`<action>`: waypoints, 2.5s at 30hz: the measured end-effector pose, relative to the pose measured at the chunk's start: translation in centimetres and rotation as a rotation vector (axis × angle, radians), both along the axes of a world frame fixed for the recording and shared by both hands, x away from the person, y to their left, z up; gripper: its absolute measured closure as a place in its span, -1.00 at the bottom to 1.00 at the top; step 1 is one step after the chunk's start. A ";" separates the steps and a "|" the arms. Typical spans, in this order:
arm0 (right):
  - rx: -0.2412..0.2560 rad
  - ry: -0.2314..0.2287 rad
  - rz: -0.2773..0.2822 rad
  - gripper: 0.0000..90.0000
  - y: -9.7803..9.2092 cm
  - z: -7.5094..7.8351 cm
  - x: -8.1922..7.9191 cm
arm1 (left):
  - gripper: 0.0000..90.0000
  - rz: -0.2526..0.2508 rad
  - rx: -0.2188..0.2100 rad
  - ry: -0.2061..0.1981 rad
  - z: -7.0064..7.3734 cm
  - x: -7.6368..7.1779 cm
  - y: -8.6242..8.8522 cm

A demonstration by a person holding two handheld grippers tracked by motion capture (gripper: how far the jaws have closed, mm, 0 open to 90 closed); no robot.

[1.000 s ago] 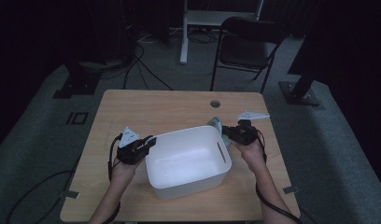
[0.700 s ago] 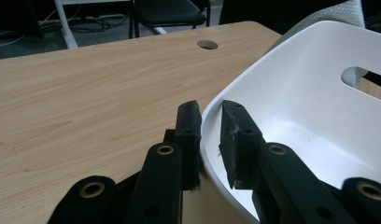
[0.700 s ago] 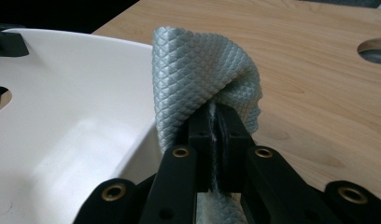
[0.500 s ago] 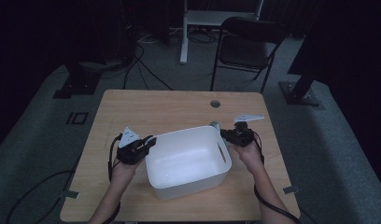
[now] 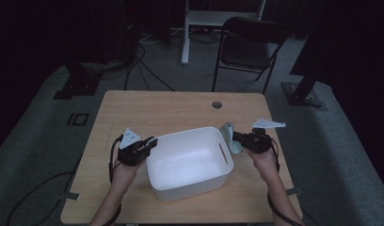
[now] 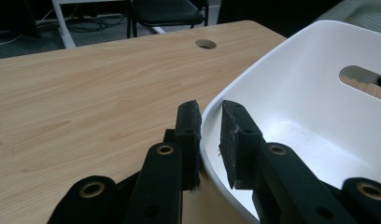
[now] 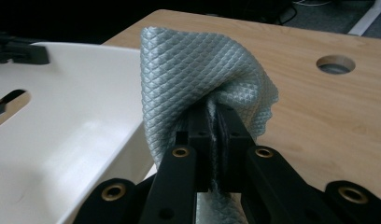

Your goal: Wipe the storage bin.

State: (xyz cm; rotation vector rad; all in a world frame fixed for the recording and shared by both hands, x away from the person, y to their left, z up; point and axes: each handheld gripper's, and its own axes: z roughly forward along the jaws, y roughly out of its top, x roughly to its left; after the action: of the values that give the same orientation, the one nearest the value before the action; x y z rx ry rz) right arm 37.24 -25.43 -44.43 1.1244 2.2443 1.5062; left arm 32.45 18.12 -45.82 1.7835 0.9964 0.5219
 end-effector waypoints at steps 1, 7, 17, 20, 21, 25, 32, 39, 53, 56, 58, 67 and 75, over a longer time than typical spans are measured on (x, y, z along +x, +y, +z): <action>-0.004 -0.004 -0.002 0.91 -0.2 -0.1 -0.4 | 0.74 0.000 -0.001 0.000 0.0 0.0 0.0; 0.023 -0.007 -0.010 0.91 -1.6 -0.9 -2.9 | 0.73 0.000 -0.002 0.000 0.0 0.0 0.0; 0.025 0.013 0.007 0.91 -2.2 -3.2 -7.1 | 0.74 0.004 -0.001 0.000 0.0 0.0 0.0; 0.033 0.029 0.012 0.91 -2.3 -3.7 -7.8 | 0.74 0.004 0.001 -0.001 0.0 0.0 0.0; 0.029 0.037 0.015 0.91 -2.2 -3.9 -8.1 | 0.74 0.004 0.001 -0.001 0.0 0.0 0.0; 0.018 0.059 0.055 0.91 -1.2 -4.5 -8.7 | 0.74 0.004 0.003 -0.001 0.0 0.0 -0.1; 0.002 0.083 0.075 0.91 -0.2 -5.1 -8.5 | 0.74 0.015 0.007 -0.002 0.0 -0.1 -0.2; -0.023 0.131 0.060 0.91 0.4 -6.8 -7.4 | 0.73 0.015 0.009 0.000 0.0 -0.1 -0.2; -0.023 0.101 0.055 0.91 0.7 -5.6 -5.9 | 0.74 0.006 0.006 -0.005 0.0 0.0 -0.3; -0.034 0.126 0.050 0.91 0.9 -6.3 -5.4 | 0.74 0.010 0.005 -0.005 0.0 0.0 -0.3; -0.032 0.144 0.044 0.91 1.1 -7.1 -5.1 | 0.74 0.009 0.004 -0.006 0.0 0.0 -0.3; -0.064 0.109 0.045 0.91 1.5 -5.7 -4.0 | 0.74 0.002 0.007 -0.005 0.0 0.0 -0.4; -0.055 0.160 0.045 0.91 1.6 -7.3 -3.1 | 0.74 0.002 0.006 -0.006 0.0 0.0 -0.4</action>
State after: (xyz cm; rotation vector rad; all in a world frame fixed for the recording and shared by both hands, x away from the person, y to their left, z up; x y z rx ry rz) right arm 34.17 -23.85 -51.68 1.2261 2.4155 1.4071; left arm 32.47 17.75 -45.83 1.7852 0.9931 0.5318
